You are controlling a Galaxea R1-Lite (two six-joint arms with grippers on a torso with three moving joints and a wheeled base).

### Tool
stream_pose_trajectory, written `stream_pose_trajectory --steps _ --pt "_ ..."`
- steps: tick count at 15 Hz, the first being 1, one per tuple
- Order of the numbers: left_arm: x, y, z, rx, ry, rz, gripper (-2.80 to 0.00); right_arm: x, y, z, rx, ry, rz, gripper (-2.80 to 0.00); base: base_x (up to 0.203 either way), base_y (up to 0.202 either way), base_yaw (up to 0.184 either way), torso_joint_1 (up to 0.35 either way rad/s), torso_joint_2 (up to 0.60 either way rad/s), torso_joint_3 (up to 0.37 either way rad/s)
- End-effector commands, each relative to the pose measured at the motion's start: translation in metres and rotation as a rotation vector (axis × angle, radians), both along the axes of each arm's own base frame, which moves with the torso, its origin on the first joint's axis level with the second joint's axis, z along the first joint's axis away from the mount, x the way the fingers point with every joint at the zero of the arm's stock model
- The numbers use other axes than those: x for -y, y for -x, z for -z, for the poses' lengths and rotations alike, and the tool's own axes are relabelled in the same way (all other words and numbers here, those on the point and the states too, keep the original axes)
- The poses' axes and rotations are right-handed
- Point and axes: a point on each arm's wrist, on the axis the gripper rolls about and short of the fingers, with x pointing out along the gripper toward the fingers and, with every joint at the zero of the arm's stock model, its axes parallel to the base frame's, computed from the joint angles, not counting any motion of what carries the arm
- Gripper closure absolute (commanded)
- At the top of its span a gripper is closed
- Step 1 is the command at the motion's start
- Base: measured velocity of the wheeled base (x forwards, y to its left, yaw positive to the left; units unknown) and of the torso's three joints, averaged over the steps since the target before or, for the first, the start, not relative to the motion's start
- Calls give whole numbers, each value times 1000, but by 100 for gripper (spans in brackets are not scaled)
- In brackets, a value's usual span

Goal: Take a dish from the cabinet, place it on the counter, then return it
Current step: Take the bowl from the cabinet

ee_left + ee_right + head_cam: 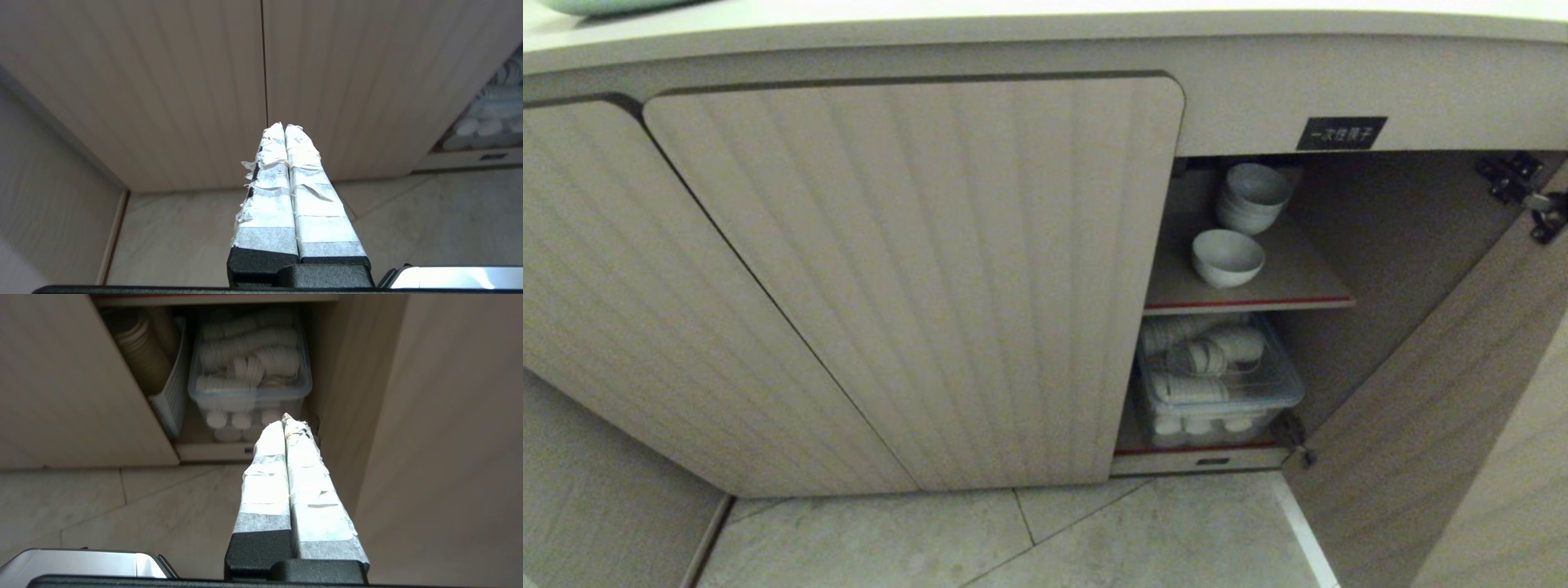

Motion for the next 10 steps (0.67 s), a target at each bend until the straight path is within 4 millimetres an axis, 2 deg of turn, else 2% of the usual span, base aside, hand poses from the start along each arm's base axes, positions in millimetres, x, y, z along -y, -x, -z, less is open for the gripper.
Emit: stream_pose_trajectory --steps 1,5,10 --pt "0 0 0 0 -1 0 0 0 0 0 0 0 0 0 194 0 3 2 7 3" --pt "0 0 0 0 -2 0 0 0 0 0 0 0 0 0 163 0 2 7 4 0" --pt "0 0 0 0 1 0 0 0 0 0 0 0 0 0 0 0 0 0 0 0"
